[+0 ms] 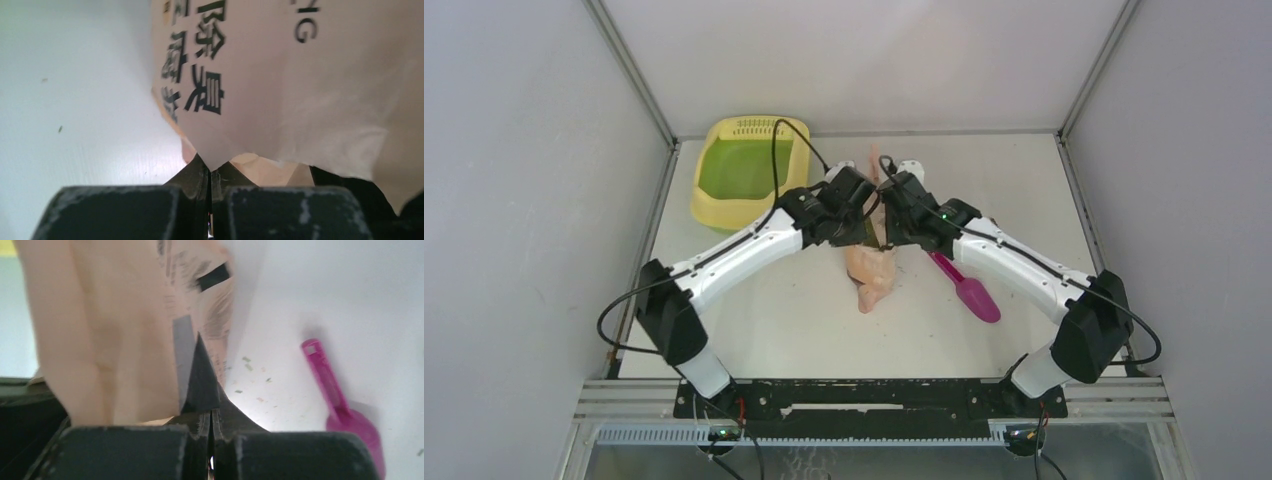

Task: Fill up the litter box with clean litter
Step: Open the cat litter bag at the center of the board.

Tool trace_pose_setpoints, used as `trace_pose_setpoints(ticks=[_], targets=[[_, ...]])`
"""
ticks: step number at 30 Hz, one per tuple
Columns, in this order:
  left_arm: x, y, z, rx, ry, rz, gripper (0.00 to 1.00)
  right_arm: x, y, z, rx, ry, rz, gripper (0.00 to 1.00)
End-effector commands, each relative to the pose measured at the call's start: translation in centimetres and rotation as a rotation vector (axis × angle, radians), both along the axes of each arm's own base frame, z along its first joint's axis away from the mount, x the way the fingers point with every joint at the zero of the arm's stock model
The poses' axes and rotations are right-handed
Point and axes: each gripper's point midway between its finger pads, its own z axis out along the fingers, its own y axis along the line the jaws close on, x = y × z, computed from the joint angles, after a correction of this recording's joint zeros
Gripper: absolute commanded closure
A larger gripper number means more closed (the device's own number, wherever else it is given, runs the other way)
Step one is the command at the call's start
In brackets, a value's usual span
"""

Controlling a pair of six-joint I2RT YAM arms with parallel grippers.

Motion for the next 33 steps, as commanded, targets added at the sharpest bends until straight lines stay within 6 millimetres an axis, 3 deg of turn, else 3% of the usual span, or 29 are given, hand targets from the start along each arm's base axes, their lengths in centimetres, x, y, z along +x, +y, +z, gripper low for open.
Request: trace_pose_setpoints(ticks=[1, 7, 9, 13, 16, 19, 23, 25, 26, 29, 33], targets=[[4.4, -2.6, 5.6, -0.046, -0.112, -0.085, 1.0, 4.0, -3.5, 2.8, -0.032, -0.086, -0.065, 1.0], [9.5, -3.7, 14.8, -0.07, -0.26, -0.13, 1.0, 8.0, -5.8, 10.4, 0.024, -0.251, -0.134, 1.0], [10.9, -3.3, 16.8, -0.095, -0.289, -0.127, 1.0, 8.9, -6.0, 12.5, 0.046, -0.29, -0.14, 1.0], [11.9, -2.1, 16.7, -0.136, -0.283, -0.127, 1.0, 9.1, -5.9, 13.3, 0.041, -0.293, -0.138, 1.0], [11.5, -2.3, 13.1, -0.136, -0.229, -0.148, 1.0, 8.1, -5.7, 11.5, 0.002, -0.263, -0.139, 1.0], [10.7, -2.6, 7.9, -0.112, -0.126, -0.157, 1.0, 6.8, -5.7, 7.9, -0.041, -0.223, -0.142, 1.0], [8.5, -2.4, -0.9, -0.074, 0.024, -0.136, 1.0, 5.3, -5.4, -0.1, -0.032, -0.088, -0.148, 1.0], [7.6, -2.1, -4.0, -0.052, 0.071, -0.121, 1.0, 4.1, -5.7, -4.4, -0.048, -0.002, -0.151, 1.0], [7.2, -1.9, -5.3, -0.035, 0.093, -0.118, 1.0, 3.8, -5.7, -5.6, -0.05, 0.018, -0.154, 1.0], [5.8, -1.7, -8.2, 0.002, 0.142, -0.119, 1.0, 3.3, -6.0, -7.5, -0.05, 0.035, -0.163, 1.0], [4.6, -1.0, -10.6, 0.028, 0.165, -0.1, 1.0, 3.2, -6.3, -8.9, -0.074, 0.043, -0.175, 1.0]])
